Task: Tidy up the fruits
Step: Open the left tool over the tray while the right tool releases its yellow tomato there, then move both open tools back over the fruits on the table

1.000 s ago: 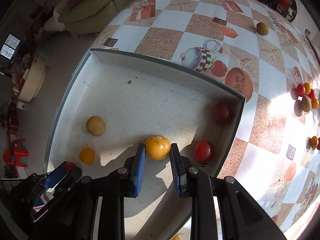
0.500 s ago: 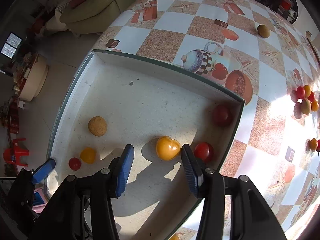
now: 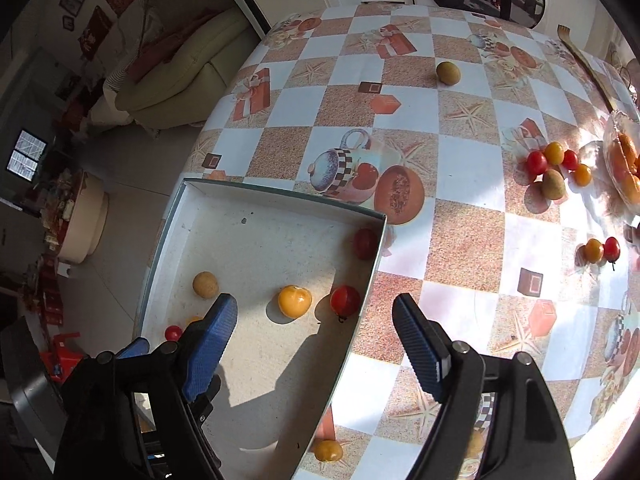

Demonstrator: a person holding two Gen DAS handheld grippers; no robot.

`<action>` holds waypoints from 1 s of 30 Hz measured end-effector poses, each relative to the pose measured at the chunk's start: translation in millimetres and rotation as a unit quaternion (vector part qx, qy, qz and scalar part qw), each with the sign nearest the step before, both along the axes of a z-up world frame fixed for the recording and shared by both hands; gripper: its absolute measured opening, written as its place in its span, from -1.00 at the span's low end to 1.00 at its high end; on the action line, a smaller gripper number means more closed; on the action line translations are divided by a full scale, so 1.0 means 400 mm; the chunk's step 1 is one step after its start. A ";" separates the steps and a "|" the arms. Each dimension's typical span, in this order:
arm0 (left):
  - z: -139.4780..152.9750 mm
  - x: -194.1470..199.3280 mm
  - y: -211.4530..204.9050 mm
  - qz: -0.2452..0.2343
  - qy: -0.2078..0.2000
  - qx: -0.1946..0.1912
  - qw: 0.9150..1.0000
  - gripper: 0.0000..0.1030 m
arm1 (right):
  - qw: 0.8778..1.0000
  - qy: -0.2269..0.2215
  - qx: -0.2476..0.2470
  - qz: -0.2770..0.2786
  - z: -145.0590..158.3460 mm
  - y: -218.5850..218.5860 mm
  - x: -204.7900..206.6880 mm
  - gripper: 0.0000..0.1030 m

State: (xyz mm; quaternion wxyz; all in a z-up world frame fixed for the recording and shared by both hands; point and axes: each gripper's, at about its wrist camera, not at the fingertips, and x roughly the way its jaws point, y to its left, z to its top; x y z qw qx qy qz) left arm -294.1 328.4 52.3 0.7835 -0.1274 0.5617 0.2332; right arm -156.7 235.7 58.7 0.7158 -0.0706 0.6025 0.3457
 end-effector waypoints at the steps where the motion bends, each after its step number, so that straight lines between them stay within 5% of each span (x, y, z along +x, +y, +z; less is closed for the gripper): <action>1: 0.009 0.019 -0.012 -0.009 -0.004 -0.001 1.000 0.66 | 1.000 -0.001 -0.001 -0.010 0.006 -0.026 0.012 0.61; 10: 0.067 0.216 -0.146 -0.082 -0.032 -0.024 0.996 0.66 | 0.993 -0.012 -0.041 -0.110 -0.007 -0.297 0.131 0.61; 18: 0.044 0.407 -0.239 -0.107 -0.036 -0.062 0.992 0.66 | 0.979 -0.036 -0.091 -0.177 -0.045 -0.492 0.239 0.61; 20: 0.025 0.449 -0.254 -0.108 -0.032 -0.071 0.991 0.66 | 0.978 -0.040 -0.096 -0.182 -0.057 -0.513 0.260 0.58; 24: -0.014 0.515 -0.277 -0.108 -0.023 -0.082 0.991 0.66 | 0.979 -0.046 -0.099 -0.170 -0.085 -0.523 0.295 0.22; 30: -0.047 0.589 -0.298 -0.109 -0.023 -0.088 0.990 0.66 | 0.985 -0.049 -0.090 -0.139 -0.111 -0.509 0.327 0.14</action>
